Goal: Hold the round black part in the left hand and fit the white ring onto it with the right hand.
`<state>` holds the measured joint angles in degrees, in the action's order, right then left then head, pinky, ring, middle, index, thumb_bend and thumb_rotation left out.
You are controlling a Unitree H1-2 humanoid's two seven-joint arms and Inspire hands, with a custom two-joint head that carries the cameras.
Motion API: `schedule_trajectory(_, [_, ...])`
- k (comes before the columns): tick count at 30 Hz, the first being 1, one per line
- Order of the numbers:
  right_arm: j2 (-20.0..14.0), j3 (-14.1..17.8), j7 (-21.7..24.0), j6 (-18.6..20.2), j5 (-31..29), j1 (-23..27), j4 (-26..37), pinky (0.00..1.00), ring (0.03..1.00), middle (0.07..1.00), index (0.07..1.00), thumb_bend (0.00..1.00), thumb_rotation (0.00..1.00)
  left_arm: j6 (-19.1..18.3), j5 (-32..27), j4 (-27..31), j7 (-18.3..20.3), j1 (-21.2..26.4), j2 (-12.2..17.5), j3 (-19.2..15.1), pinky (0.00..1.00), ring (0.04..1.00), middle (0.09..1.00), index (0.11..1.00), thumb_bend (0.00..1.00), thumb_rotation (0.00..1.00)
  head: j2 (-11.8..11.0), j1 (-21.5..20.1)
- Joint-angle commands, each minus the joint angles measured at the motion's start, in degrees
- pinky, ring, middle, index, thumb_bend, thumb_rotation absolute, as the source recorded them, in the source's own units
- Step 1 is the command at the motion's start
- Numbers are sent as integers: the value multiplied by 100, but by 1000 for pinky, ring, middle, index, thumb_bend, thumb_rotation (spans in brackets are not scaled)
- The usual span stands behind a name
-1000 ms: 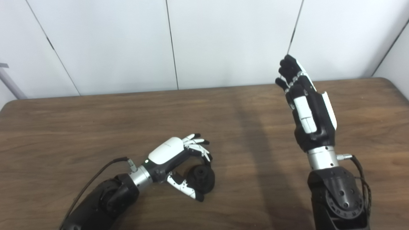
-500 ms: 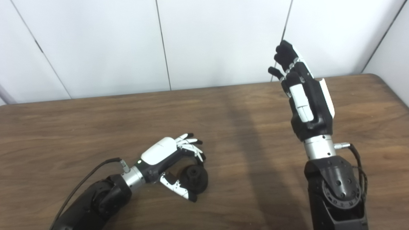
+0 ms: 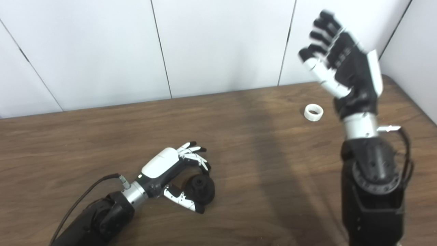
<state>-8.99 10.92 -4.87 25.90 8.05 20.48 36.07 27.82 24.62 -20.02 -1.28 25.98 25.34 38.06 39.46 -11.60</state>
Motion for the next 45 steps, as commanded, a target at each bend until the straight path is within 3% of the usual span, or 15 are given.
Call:
schedule_trajectory(1, [-406, 38, 81, -34, 294, 235, 97, 726, 798, 815, 816, 517, 361, -90, 168, -184, 65, 46, 156, 82, 1000, 910, 723, 483, 523, 59, -4, -14])
schedule_trajectory(4, [-818, -38, 131, -19, 810, 247, 6, 646, 756, 785, 793, 532, 397, -90, 160, -180, 28, 50, 149, 127, 1000, 909, 723, 483, 523, 59, -12, -27])
schedule_trajectory(8, [-1177, 89, 192, -176, 840, 184, -266, 605, 749, 781, 776, 535, 393, -90, 147, -185, -35, 30, 127, 164, 1000, 908, 722, 483, 523, 59, -24, -32])
schedule_trajectory(15, [-1524, 357, 339, -331, 653, 76, -920, 703, 802, 798, 786, 596, 314, -91, 112, -169, -40, -21, 144, 182, 1000, 910, 720, 482, 523, 60, -17, -45])
schedule_trajectory(23, [-1899, 312, 587, -463, 619, -56, -1390, 762, 840, 813, 770, 604, 250, -90, 113, -172, -124, -14, 265, 296, 1000, 903, 720, 482, 523, 61, -5, -105])
schedule_trajectory(30, [-2222, 229, 1045, -439, 354, -314, -1666, 795, 882, 873, 797, 657, 301, -90, 31, -164, -146, -18, 310, 340, 1000, 902, 720, 483, 523, 60, -63, -242])
schedule_trajectory(34, [-2665, 69, 1494, -380, 354, -412, -1807, 877, 927, 918, 847, 705, 379, -90, 17, -142, -135, -17, 333, 349, 1000, 905, 721, 482, 523, 60, -61, -273])
schedule_trajectory(37, [-3084, -126, 1758, -504, 545, -475, -1960, 866, 939, 932, 870, 765, 418, -91, 28, -119, -121, -32, 336, 338, 1000, 904, 721, 483, 523, 59, -64, -235])
schedule_trajectory(42, [-3667, -504, 2178, -278, 856, -346, -2021, 871, 966, 943, 845, 892, 353, -90, -8, -131, -135, -40, 338, 355, 1000, 904, 723, 483, 523, 60, -66, -241])
schedule_trajectory(45, [-3940, -764, 2334, -302, 1177, -206, -2135, 804, 940, 926, 811, 929, 301, -90, -20, -126, -152, -48, 328, 359, 1000, 904, 722, 483, 523, 60, -90, -245])
